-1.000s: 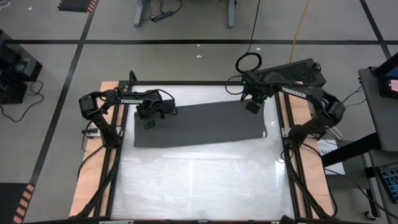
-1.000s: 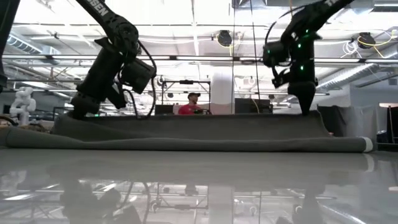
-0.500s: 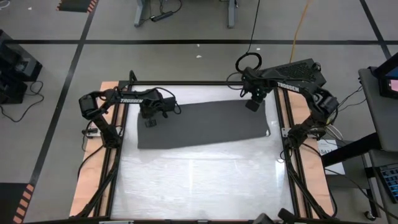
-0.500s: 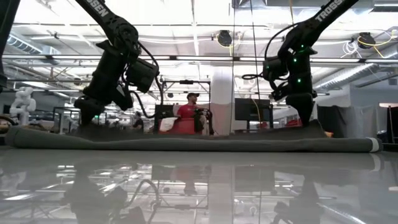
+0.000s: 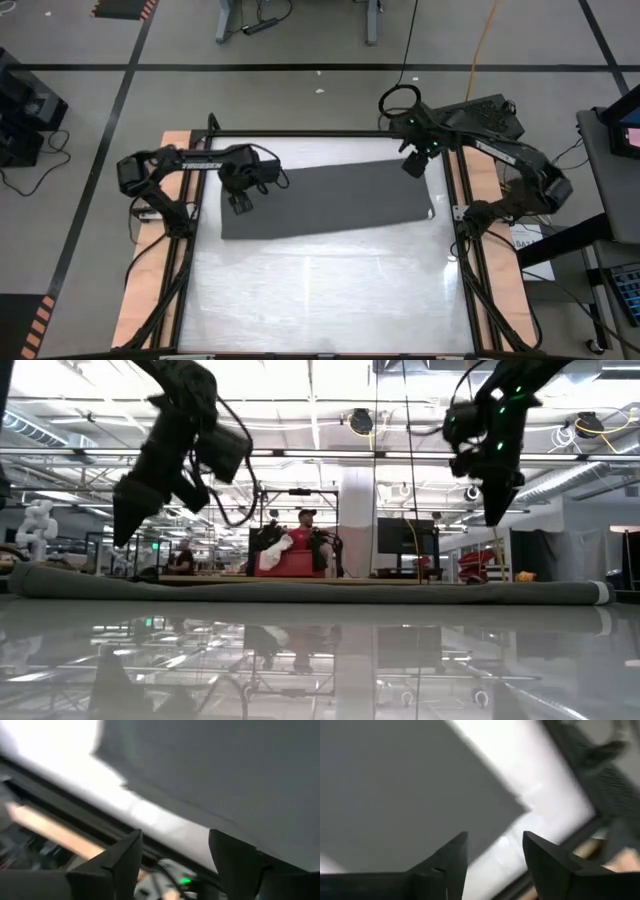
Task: Roll towel
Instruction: Fold the dark gray towel
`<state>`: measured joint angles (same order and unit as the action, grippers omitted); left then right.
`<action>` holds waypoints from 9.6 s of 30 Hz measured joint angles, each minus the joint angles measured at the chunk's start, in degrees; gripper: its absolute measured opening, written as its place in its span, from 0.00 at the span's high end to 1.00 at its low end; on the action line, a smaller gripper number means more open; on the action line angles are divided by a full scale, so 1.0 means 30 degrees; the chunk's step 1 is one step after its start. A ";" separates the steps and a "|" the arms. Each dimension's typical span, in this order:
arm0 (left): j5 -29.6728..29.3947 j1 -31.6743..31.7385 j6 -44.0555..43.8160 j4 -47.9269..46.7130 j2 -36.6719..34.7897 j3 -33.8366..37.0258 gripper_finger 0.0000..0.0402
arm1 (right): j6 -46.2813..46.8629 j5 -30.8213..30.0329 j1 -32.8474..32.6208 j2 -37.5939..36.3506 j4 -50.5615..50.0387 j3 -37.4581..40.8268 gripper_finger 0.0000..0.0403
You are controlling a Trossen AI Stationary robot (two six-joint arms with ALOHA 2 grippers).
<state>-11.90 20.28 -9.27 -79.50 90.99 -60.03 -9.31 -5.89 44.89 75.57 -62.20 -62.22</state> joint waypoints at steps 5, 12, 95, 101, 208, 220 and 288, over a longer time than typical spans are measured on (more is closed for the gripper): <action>0.2127 -0.3474 -0.0278 0.0530 -0.0672 0.0000 0.48 | -0.0698 0.2711 -0.1435 -0.2117 -0.0897 0.0922 0.61; 0.1667 -0.7223 -0.1785 0.2135 -0.0514 0.0356 0.49 | 0.1378 0.3512 -0.3380 -0.4445 0.0581 0.4814 0.64; -0.4204 -0.4564 0.3275 1.3006 0.6407 -0.2390 0.49 | 1.7669 0.1720 -2.2323 0.3522 0.7689 0.7453 0.64; -0.6622 -0.3781 0.7358 1.4196 0.7016 -0.2348 0.49 | 1.8409 0.2110 -2.3389 0.3722 1.1654 0.7431 0.64; -1.8914 -2.1438 0.4665 2.2069 0.7302 -1.1337 1.00 | 0.1272 -0.7715 -2.6370 0.2775 0.3146 -0.6499 1.00; -2.0276 -1.9574 -1.0750 0.4053 0.6502 -1.1329 1.00 | -0.4779 -0.6013 -2.0204 0.2775 0.4798 -0.6521 1.00; -0.9869 -0.3980 0.0361 1.6608 -0.2526 0.2496 0.98 | -0.8741 0.5705 -0.5305 0.7251 0.9857 -0.6506 1.00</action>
<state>-41.51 8.34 -8.18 -29.67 83.41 -52.54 -35.53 11.22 28.98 97.33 -32.62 -81.73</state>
